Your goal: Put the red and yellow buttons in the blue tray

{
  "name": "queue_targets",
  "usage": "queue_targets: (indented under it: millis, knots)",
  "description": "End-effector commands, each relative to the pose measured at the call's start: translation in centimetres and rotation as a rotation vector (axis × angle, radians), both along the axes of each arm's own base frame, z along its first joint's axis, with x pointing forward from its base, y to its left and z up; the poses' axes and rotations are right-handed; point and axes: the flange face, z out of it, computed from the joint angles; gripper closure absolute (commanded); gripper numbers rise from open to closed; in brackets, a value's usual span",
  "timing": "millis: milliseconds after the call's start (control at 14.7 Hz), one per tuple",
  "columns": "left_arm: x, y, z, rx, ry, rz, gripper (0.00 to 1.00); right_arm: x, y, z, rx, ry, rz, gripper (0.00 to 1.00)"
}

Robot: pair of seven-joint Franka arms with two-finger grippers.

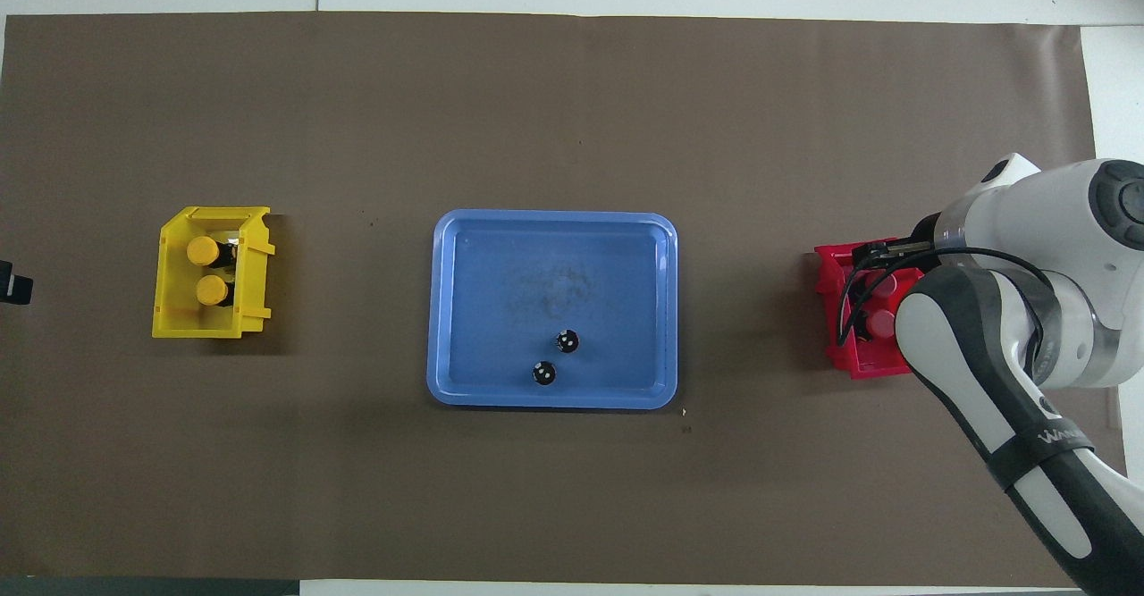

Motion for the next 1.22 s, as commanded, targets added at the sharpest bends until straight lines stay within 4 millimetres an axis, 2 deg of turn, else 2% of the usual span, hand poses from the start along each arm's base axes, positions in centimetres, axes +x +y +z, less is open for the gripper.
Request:
queue_targets:
  millis: [0, 271, 611, 1153]
  knots:
    - [-0.6, -0.1, -0.2, -0.008, -0.027, -0.012, 0.0, -0.7, 0.0, -0.2, 0.013, -0.019, 0.0, 0.36]
    - [-0.5, -0.7, -1.2, -0.01, -0.054, -0.098, 0.0, -1.1, -0.1, -1.3, 0.012, -0.004, 0.004, 0.36]
    - [-0.6, -0.8, -1.7, -0.009, -0.051, -0.03, 0.0, -1.5, -0.1, -1.6, 0.011, -0.001, 0.029, 0.36]
    - [-0.8, -0.6, -2.1, -0.009, -0.054, -0.025, 0.0, -1.9, -0.2, -2.0, 0.011, 0.004, 0.05, 0.37]
